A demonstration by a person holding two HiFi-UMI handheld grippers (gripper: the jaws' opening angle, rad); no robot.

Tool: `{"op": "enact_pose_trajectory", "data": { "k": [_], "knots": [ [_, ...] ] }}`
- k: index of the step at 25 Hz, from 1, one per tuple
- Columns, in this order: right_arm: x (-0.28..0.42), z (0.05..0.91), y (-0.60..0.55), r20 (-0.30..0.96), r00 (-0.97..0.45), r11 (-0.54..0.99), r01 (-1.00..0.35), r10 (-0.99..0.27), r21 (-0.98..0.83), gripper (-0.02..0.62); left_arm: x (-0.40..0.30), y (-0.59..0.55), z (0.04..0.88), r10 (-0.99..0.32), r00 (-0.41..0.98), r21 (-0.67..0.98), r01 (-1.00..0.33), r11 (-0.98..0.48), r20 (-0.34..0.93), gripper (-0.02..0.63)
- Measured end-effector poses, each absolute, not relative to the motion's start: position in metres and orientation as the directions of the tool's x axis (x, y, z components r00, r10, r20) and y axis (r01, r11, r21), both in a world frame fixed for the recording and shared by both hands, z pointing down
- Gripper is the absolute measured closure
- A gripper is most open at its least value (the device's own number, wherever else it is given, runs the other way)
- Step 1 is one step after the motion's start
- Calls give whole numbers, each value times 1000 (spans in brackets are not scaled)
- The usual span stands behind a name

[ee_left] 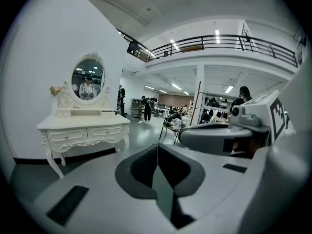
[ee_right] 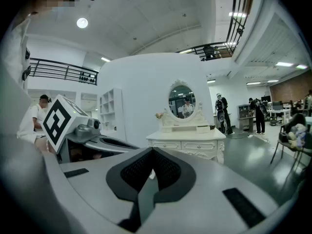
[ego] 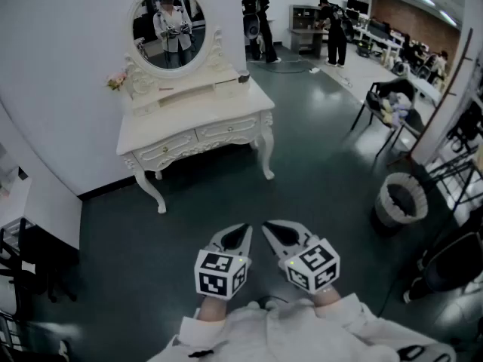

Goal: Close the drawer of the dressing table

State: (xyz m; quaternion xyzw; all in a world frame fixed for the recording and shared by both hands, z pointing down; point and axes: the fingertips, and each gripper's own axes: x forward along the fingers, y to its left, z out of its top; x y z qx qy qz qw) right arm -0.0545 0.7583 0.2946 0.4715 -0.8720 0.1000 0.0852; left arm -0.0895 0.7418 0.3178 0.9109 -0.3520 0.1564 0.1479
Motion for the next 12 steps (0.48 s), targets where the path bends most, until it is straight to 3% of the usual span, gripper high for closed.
{"op": "enact_pose_trajectory", "data": {
  "k": [12],
  "knots": [
    [-71,305,752,240,-556,546,-830,-796,-111,589,-95,738,328,-561,726,179,-661,-728,397,597]
  ]
}}
